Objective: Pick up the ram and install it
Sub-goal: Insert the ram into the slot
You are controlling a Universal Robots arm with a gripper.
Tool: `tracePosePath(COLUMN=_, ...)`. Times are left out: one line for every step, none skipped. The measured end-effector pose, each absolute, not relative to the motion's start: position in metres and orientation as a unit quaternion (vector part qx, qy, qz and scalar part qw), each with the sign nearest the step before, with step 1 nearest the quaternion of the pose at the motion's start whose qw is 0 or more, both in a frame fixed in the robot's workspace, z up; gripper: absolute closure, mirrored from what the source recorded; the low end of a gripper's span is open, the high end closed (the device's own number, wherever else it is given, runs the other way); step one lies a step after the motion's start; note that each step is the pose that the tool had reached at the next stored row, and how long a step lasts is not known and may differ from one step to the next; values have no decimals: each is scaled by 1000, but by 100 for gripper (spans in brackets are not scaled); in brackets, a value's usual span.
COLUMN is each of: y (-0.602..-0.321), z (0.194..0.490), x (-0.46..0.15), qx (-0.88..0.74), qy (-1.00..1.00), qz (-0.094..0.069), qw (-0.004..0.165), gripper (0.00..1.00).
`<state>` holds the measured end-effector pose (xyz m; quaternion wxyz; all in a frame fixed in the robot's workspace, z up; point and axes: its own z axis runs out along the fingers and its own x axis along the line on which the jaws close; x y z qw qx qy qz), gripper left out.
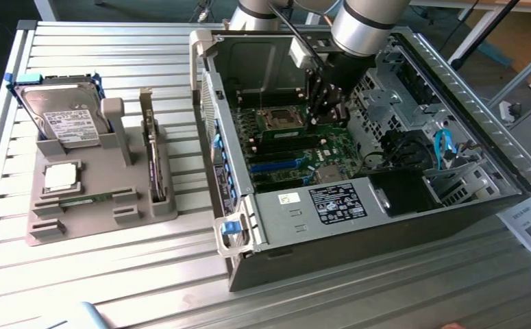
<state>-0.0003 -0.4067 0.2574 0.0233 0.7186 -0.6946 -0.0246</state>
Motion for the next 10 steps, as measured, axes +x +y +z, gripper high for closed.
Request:
tracePosePath(y=-407, z=254, x=0, qx=719, qy=-695, qz=-25, qw=23, gripper=88)
tracePosePath(y=-407, z=253, x=0, qx=719, qy=-695, qz=-25, qw=23, gripper=88)
tracePosePath(y=-407, z=252, x=0, qx=719, qy=-695, qz=-25, qw=23, gripper=88)
tracePosePath(y=-407, z=252, x=0, qx=719, qy=-695, qz=-25, qw=23, gripper=88)
tracePosePath(y=-407, z=252, x=0, qx=719, qy=-695, qz=-25, qw=23, gripper=88)
tracePosePath(y=-407, z=252, x=0, qx=719, qy=-695, qz=-25, qw=23, gripper=88)
tracePosePath(y=-407, z=252, x=0, qx=719, qy=-695, qz=-25, qw=23, gripper=88)
tracePosePath(y=-407, z=251, x=0, qx=719, qy=-695, qz=-25, qw=23, gripper=88)
tracePosePath(y=-407, z=251, x=0, qx=719, qy=-695, qz=-25, qw=23, gripper=88)
tracePosePath(y=-407, z=251, x=0, qx=719, qy=-695, qz=-25, qw=23, gripper=88)
